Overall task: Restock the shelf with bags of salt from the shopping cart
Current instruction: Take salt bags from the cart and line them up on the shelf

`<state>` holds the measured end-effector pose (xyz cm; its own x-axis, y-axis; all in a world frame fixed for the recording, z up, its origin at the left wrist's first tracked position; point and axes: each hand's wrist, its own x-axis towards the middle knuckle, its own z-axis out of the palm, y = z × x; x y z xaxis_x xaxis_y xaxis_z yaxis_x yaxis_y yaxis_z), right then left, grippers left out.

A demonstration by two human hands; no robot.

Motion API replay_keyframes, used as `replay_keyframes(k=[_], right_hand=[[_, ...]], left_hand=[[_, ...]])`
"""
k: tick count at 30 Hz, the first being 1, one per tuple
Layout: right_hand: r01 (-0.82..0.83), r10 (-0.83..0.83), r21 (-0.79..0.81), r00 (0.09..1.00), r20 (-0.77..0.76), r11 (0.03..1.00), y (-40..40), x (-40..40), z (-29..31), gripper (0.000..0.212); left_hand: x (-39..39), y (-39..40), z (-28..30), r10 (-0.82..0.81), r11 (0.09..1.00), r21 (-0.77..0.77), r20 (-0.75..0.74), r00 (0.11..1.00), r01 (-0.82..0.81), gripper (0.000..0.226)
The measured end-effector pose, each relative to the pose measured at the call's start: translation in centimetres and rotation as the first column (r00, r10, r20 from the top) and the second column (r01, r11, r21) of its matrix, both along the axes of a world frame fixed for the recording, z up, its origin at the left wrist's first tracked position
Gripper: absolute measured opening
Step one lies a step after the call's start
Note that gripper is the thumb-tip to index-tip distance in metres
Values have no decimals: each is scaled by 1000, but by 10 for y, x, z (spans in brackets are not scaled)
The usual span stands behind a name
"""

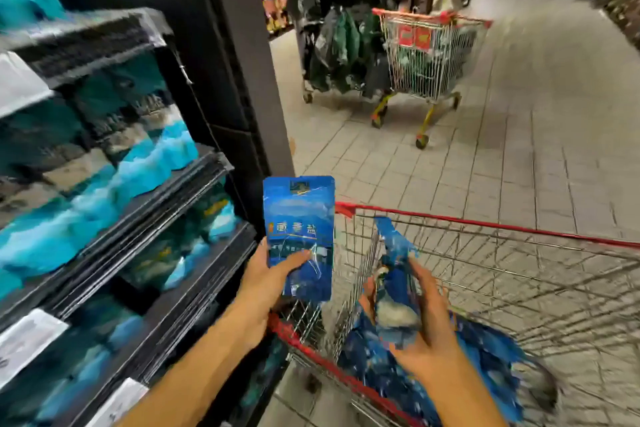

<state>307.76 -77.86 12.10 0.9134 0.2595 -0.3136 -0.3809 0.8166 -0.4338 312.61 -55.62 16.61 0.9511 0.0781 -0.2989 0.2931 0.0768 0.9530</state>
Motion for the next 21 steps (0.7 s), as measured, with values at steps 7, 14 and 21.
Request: replay_keyframes(k=[7, 14, 21], right_hand=[[-163, 202, -231, 967, 156, 959, 86, 23, 105, 38], [-146, 347, -429, 829, 438, 891, 173, 30, 185, 25], [-120, 447, -500, 653, 611, 858, 267, 21, 256, 29]], left_hand=[[-44, 85, 89, 167, 973, -189, 189, 968, -131, 62], [-93, 155, 156, 359, 933, -172, 425, 831, -315, 54], [-172, 214, 231, 492, 833, -106, 591, 639, -544, 45]])
